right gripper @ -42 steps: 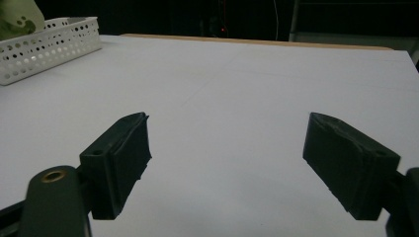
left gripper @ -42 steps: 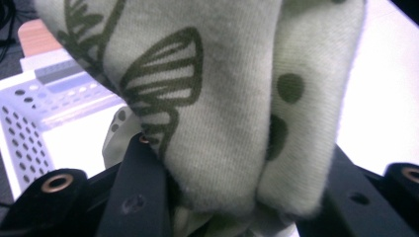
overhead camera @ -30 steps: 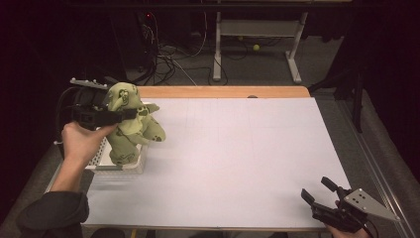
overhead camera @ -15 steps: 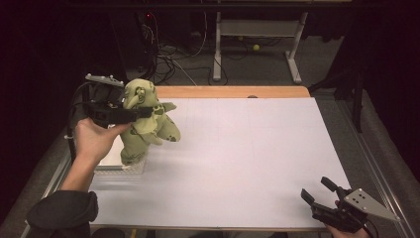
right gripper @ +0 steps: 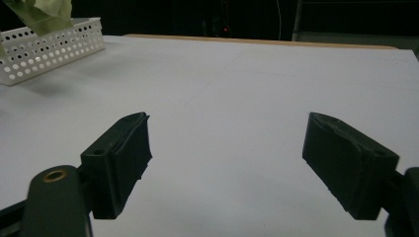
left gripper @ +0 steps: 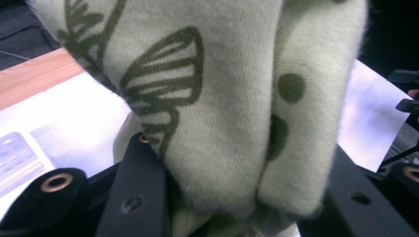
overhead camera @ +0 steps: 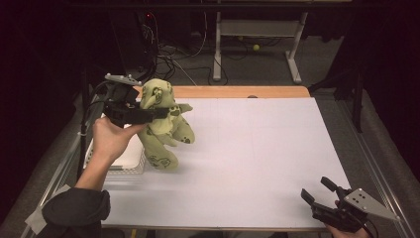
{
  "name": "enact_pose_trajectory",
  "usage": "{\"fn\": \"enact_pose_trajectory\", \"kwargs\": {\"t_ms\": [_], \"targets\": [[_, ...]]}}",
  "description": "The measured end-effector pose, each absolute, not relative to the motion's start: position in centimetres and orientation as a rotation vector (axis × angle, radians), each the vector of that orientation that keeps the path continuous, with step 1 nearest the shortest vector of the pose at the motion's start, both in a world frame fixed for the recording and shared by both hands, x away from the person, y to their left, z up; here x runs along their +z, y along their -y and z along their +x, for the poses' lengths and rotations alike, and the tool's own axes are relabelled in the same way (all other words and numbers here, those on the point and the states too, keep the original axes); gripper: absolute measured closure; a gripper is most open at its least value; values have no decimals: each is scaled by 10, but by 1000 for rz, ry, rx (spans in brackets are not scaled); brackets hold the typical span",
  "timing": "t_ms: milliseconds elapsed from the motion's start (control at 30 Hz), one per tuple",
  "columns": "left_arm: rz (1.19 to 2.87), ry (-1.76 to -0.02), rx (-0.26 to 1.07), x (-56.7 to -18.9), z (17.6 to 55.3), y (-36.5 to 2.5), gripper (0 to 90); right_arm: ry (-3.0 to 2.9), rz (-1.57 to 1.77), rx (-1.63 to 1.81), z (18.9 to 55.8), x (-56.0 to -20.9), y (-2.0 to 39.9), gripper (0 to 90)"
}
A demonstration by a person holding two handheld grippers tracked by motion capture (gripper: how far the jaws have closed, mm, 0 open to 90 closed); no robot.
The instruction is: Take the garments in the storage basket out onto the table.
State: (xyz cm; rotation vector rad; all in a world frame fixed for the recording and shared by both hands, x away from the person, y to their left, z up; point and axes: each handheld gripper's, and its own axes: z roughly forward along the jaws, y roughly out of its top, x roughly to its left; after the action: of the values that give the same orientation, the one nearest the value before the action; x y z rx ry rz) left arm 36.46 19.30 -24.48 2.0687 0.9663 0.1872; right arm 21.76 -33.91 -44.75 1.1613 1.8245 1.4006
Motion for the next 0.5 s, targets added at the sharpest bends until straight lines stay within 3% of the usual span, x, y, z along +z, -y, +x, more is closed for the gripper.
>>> {"fn": "enact_pose_trajectory", "kwargs": {"t_ms": [500], "targets": [[2098,-907,159,-260,372,-158,610,-1823,1153,1399,216,-447,339,203]]}}
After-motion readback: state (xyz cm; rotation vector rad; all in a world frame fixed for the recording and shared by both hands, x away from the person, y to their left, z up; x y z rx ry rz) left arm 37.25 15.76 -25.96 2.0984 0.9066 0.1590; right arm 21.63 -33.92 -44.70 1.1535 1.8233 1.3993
